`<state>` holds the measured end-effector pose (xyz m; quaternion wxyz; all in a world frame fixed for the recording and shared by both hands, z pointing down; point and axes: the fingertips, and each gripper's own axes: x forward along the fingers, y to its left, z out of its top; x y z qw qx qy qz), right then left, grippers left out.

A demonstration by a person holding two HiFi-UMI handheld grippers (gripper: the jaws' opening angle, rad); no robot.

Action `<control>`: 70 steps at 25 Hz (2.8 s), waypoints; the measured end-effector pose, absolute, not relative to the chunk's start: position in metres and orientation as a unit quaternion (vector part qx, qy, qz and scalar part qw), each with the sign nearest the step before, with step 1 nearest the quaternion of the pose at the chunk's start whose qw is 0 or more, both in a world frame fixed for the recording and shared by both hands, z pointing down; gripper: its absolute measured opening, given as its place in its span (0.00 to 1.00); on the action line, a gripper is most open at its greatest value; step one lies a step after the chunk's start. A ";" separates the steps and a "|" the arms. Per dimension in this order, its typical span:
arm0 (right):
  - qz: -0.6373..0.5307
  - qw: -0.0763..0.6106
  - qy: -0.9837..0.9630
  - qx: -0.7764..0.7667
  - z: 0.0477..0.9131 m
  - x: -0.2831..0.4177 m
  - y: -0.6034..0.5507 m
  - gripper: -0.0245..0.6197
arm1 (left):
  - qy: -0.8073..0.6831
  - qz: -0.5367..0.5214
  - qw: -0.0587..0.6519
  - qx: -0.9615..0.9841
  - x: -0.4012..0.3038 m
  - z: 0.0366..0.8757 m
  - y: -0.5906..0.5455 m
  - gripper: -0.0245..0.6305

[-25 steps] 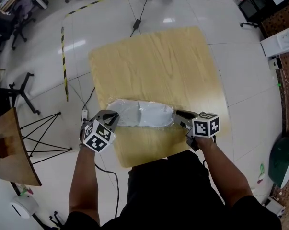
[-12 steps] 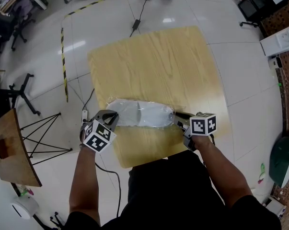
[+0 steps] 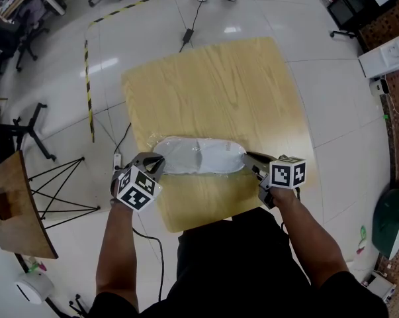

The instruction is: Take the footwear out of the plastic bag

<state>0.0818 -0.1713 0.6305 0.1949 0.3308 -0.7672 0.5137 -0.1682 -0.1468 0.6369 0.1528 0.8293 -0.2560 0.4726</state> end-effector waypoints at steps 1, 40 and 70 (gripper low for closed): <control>0.513 0.194 -0.766 0.334 0.630 0.085 -0.172 0.12 | -0.256 0.473 0.152 0.829 -0.168 0.637 -0.147 0.06; 0.472 0.221 -0.765 0.379 0.625 0.140 -0.166 0.12 | -0.307 0.511 0.146 0.790 -0.206 0.636 -0.142 0.05; 0.432 0.270 -0.781 0.361 0.630 0.140 -0.138 0.12 | -0.370 0.533 0.142 0.748 -0.260 0.628 -0.113 0.05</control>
